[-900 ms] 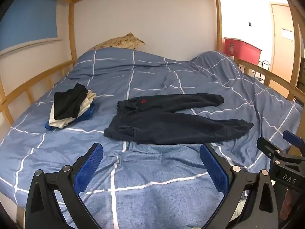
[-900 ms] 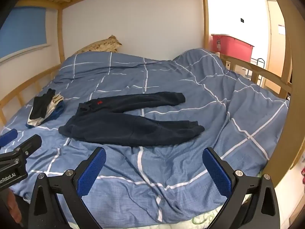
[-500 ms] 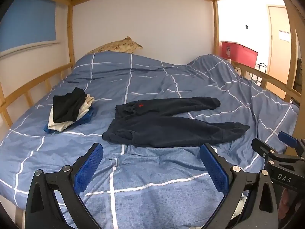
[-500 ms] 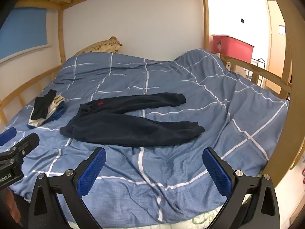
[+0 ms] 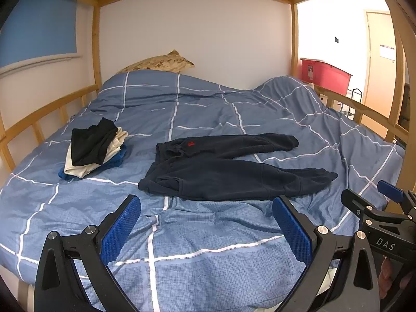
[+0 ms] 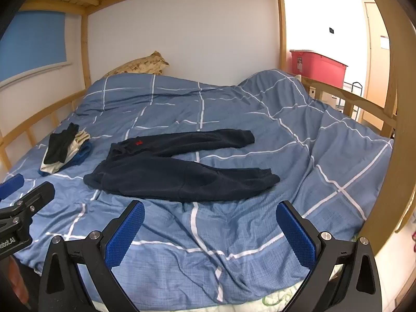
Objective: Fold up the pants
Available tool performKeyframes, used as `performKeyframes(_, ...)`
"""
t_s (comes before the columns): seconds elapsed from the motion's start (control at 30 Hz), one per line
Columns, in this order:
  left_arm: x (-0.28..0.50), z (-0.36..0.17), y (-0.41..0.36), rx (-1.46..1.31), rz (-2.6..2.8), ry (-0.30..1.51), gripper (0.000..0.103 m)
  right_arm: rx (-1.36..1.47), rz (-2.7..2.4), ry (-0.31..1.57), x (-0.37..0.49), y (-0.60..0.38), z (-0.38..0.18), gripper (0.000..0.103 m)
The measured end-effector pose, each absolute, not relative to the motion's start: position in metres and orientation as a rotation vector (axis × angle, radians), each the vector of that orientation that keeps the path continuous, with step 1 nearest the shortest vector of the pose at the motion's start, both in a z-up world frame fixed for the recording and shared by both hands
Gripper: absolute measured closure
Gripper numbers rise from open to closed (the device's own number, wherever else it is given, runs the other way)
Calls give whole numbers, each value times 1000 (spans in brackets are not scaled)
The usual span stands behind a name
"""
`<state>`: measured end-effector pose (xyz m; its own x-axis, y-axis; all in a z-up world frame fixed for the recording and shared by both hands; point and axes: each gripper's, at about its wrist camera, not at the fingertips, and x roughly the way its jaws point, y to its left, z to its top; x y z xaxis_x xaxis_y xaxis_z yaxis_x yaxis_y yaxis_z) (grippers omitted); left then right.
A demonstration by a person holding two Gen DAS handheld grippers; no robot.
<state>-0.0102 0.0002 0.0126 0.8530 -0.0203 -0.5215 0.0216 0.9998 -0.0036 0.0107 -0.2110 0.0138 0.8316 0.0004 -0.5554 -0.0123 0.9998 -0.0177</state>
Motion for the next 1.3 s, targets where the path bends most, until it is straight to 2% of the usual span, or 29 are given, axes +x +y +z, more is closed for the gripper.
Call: performKeyframes(1.3,-19,23,3,-2,-14,510,0,-13,8,560,6,-215,20,1)
